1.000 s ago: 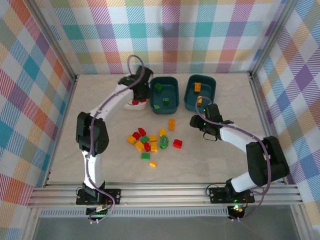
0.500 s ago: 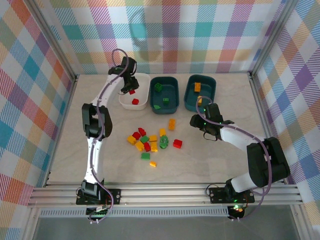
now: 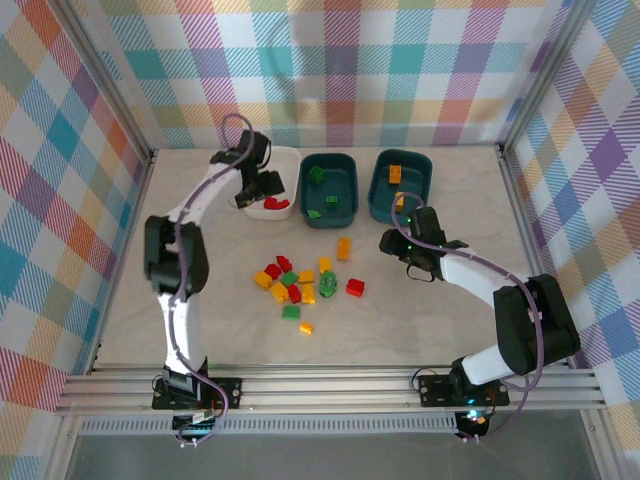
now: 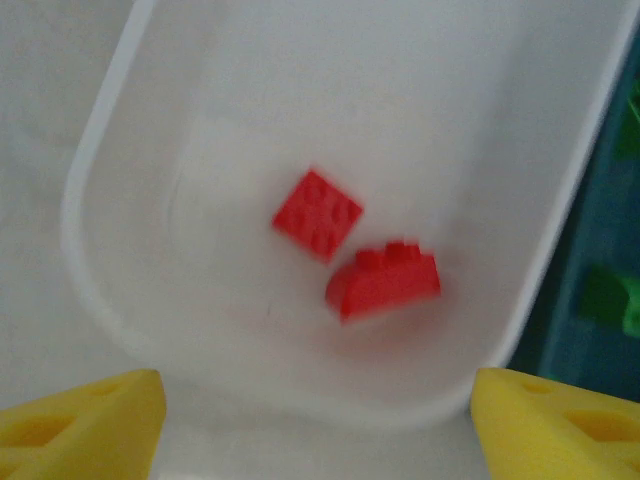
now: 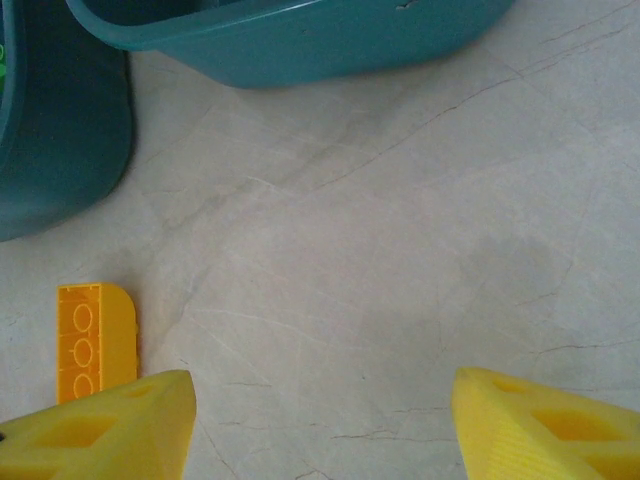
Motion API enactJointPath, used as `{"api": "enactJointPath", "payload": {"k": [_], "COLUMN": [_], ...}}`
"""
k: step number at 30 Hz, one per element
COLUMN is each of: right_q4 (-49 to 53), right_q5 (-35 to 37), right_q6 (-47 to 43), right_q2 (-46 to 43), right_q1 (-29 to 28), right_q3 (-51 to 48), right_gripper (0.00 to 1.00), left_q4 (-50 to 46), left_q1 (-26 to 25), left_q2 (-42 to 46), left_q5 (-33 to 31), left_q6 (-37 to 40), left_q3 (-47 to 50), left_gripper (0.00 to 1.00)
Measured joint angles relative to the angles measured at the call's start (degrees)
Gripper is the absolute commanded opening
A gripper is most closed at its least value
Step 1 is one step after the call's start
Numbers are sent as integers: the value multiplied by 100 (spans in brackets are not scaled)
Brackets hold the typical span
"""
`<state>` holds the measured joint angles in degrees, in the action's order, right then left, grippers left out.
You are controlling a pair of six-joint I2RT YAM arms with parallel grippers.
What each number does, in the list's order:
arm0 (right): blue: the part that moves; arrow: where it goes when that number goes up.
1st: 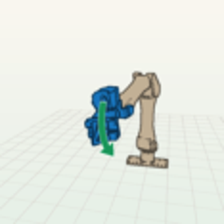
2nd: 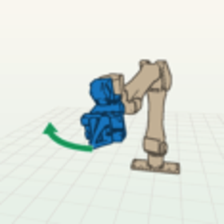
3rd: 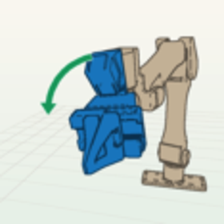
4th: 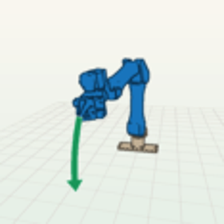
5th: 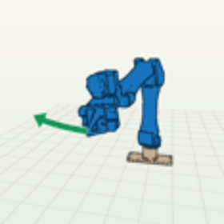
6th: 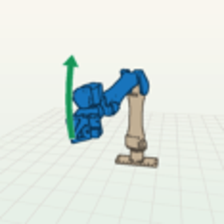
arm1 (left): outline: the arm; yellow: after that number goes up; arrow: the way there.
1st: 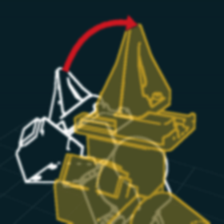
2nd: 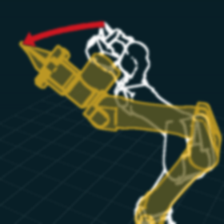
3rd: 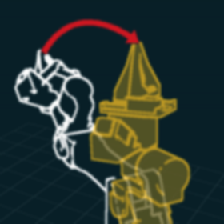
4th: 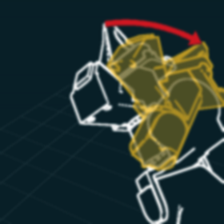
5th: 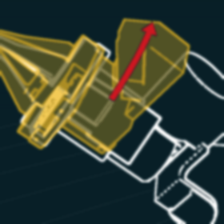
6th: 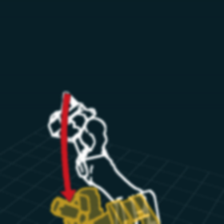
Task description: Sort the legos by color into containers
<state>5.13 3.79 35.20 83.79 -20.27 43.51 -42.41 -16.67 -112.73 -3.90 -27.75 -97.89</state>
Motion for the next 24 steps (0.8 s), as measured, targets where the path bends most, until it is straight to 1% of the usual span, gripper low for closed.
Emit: {"api": "enactJointPath", "payload": {"k": [2,4,7,9,12,15,18,20,24], "right_q4": [0,-2,0,7,7,9,85,267,822], "right_q5": [-26,-48,-39,-39,28,197,332,446,772], "right_q6": [0,0,-2,-2,-4,-2,22,37,105], "right_q2": [0,4,70,195,358,382,382,382,382], "right_q1": [-28,-66,-201,-350,-634,-942,-1185,-1377,-1803], "right_q3": [0,0,22,103,234,275,319,385,682], "right_gripper": [68,68,69,69,70,72,73,74,79], "left_q4": [387,787,1405,1611,1578,1484,1541,1567,1582], "left_q1": [-243,-533,-949,-1032,-1014,-1003,-999,-986,-981], "left_q2": [986,1779,2688,3095,3696,4581,5272,5455,5427], "left_q5": [-11,-50,-111,-190,-549,-898,-1121,-1235,-1381], "left_q6": [-149,-315,-619,-850,-1172,-1488,-1738,-1858,-2052], "left_q3": [1165,2140,3615,4507,5595,6218,6452,6535,6669], "left_gripper": [80,79,80,80,87,92,97,97,97]}}
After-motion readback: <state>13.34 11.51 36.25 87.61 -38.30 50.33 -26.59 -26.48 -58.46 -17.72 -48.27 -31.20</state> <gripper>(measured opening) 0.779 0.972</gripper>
